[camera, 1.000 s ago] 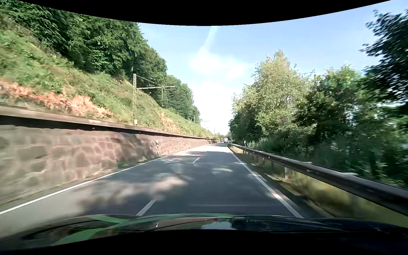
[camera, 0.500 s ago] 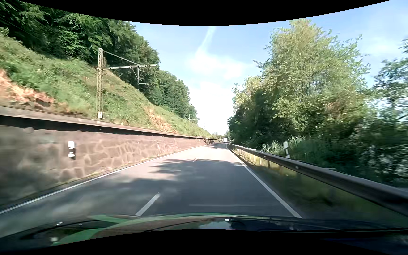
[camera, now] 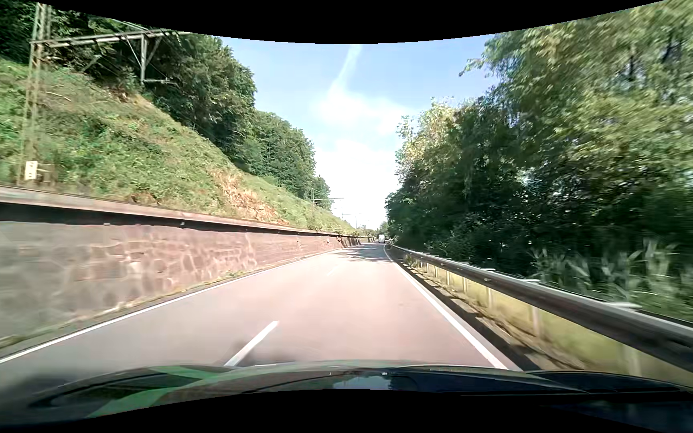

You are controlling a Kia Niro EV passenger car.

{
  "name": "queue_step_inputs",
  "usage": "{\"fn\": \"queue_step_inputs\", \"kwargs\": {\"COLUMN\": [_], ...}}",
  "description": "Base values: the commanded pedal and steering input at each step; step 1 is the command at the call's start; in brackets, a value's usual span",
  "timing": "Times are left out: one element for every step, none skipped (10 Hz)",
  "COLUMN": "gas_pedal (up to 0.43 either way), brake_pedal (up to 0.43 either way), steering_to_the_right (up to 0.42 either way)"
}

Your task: Follow the waypoints while adhering to traffic rules and regulations

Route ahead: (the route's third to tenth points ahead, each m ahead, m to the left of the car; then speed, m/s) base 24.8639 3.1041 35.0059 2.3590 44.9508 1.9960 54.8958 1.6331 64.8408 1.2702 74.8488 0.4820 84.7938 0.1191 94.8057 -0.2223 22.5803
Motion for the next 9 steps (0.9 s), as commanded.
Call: {"fn": "queue_step_inputs", "kwargs": {"gas_pedal": [0.189, 0.189, 0.189, 0.189, 0.189, 0.177, 0.169, 0.157, 0.157], "brake_pedal": [0.0, 0.0, 0.0, 0.0, 0.0, 0.0, 0.0, 0.0, 0.0], "steering_to_the_right": [0.004, 0.003, 0.003, 0.003, 0.003, 0.003, 0.003, 0.003, 0.003]}}
